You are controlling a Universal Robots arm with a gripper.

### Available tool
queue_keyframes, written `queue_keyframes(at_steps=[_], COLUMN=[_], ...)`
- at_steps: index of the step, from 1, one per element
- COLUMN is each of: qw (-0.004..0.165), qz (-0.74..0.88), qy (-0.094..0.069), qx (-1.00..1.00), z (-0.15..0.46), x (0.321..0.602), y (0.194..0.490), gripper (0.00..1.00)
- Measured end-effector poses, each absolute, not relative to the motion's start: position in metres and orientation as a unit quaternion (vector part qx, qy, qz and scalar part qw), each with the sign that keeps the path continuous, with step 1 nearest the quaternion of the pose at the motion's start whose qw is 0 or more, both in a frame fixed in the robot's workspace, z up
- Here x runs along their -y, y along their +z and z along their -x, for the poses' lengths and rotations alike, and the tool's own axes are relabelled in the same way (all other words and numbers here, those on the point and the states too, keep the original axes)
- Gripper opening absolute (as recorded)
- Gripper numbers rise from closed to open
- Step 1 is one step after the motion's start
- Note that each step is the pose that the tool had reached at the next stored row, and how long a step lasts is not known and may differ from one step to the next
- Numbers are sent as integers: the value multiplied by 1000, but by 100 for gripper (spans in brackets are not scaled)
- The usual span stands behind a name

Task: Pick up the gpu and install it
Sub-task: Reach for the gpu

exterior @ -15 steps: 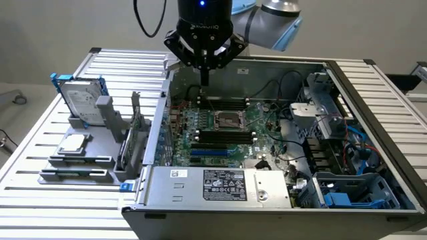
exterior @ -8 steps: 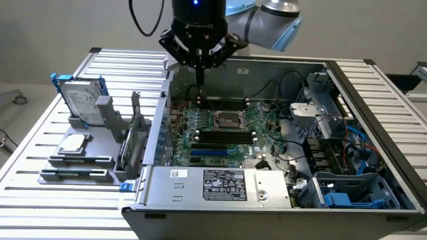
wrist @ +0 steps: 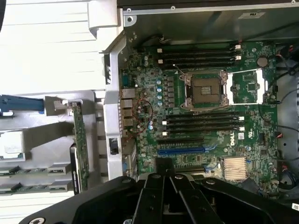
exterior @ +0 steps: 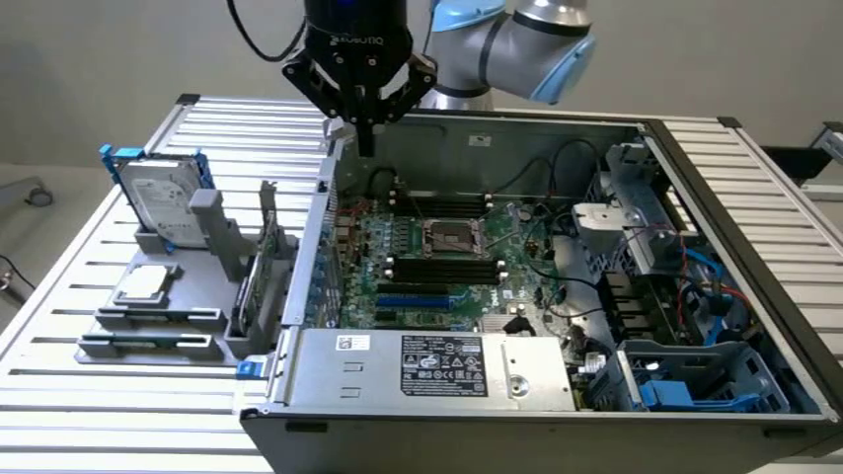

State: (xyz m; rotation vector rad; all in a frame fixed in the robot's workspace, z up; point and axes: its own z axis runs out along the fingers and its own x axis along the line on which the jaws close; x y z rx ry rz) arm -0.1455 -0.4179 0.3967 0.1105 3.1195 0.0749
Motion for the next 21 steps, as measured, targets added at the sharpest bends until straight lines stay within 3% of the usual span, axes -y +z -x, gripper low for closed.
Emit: queue_keyframes(at_steps=[21], qw=[9], qz=[-35], qy=[24], qx=[-999], z=[227], x=[377], y=[393], gripper=[11])
